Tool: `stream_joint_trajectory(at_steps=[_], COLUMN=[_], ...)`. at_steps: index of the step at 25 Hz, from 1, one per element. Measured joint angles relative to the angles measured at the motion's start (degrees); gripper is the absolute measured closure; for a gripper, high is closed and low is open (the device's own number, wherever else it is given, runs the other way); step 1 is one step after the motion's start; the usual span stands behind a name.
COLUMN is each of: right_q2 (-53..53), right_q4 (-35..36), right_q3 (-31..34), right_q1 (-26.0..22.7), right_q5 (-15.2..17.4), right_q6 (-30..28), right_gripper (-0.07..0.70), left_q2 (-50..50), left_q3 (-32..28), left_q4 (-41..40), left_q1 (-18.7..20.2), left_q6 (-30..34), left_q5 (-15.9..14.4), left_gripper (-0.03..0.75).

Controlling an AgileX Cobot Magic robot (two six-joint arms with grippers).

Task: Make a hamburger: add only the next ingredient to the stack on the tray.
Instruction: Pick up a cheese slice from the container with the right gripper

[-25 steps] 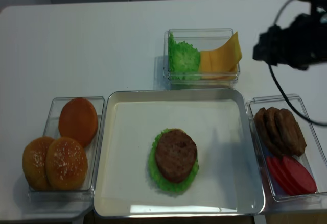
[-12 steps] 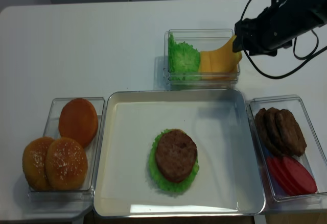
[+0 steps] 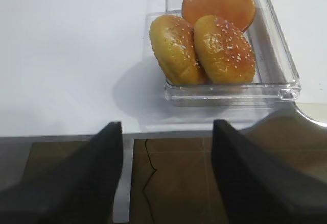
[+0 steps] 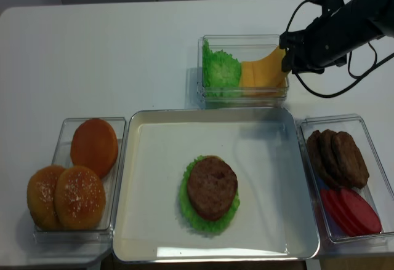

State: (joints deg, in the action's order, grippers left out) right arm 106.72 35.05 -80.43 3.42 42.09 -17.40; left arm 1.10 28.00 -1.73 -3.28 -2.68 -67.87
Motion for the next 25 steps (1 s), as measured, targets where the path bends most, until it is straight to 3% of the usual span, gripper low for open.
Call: stream_joint_trajectory(at_steps=[7,25], right_q2=[0.0,-3.3], right_q4=[1.5,3.0], right_q3=[0.0,0.0], right_q1=[0.0,0.0], right_q5=[0.5,1.6], right_q6=[-0.8,-2.2], right_gripper=[0.579,0.591], left_q2=[0.0,0.0], left_q3=[0.0,0.0], left_q4=[0.0,0.0], left_q1=[0.0,0.0], left_q6=[0.0,0.0], left_q5=[0.0,0.0], left_gripper=[0.304,0.304])
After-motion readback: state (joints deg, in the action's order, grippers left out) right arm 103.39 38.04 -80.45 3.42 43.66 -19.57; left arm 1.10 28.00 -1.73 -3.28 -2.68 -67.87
